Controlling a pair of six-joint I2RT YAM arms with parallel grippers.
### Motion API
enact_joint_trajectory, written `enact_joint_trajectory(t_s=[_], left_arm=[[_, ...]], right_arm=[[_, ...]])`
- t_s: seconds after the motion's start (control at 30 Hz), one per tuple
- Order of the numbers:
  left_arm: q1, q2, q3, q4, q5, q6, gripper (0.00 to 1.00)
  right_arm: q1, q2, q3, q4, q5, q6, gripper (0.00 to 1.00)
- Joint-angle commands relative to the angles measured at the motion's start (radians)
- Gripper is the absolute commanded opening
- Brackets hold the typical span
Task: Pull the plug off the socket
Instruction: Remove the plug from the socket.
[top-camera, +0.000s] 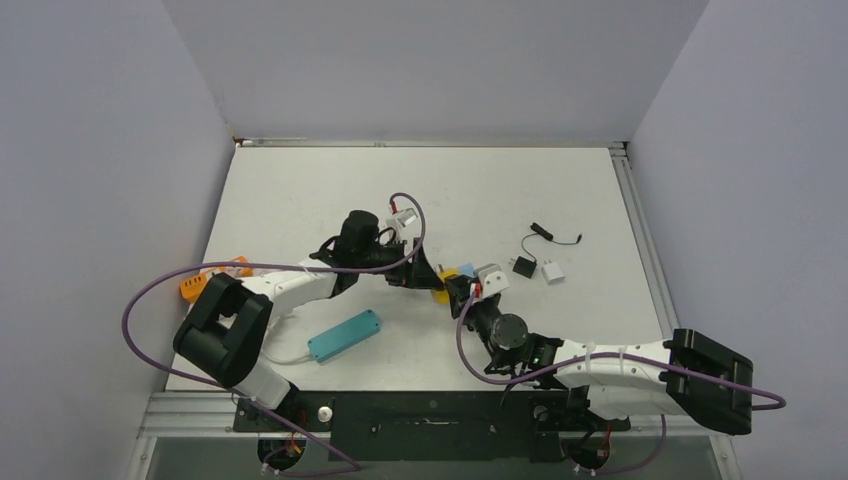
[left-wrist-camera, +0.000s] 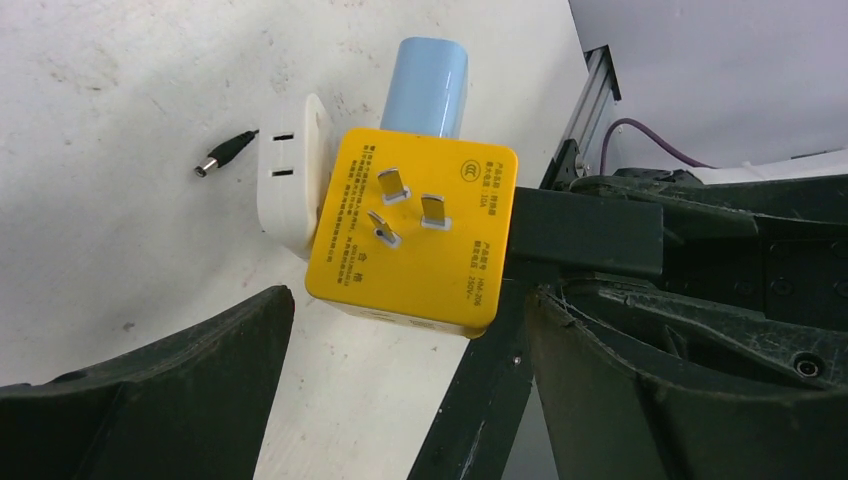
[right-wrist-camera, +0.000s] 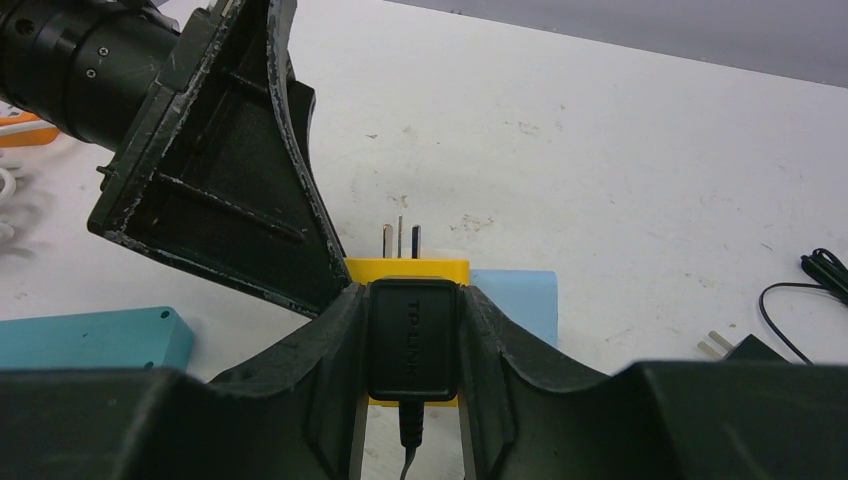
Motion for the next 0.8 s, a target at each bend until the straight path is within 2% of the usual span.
enact_joint_trajectory(t_s=[0.0, 0.2, 0.77], left_arm=[[-0.010, 0.022, 0.050, 0.022, 0.052, 0.014, 0.82], [-0.025, 0.044, 0.058, 0.026, 0.068, 0.012, 0.82], [-0.044, 0.083, 0.062, 0.052, 0.104, -0.012, 0.70]], right_arm=[[0.005, -0.043, -0.001, 0.120, 0.017, -0.006, 0.05], [0.005, -0.048, -0.004, 0.124, 0.009, -0.003, 0.05], [0.005, -0.068, -0.022, 0.143, -0.029, -0.002, 0.05]])
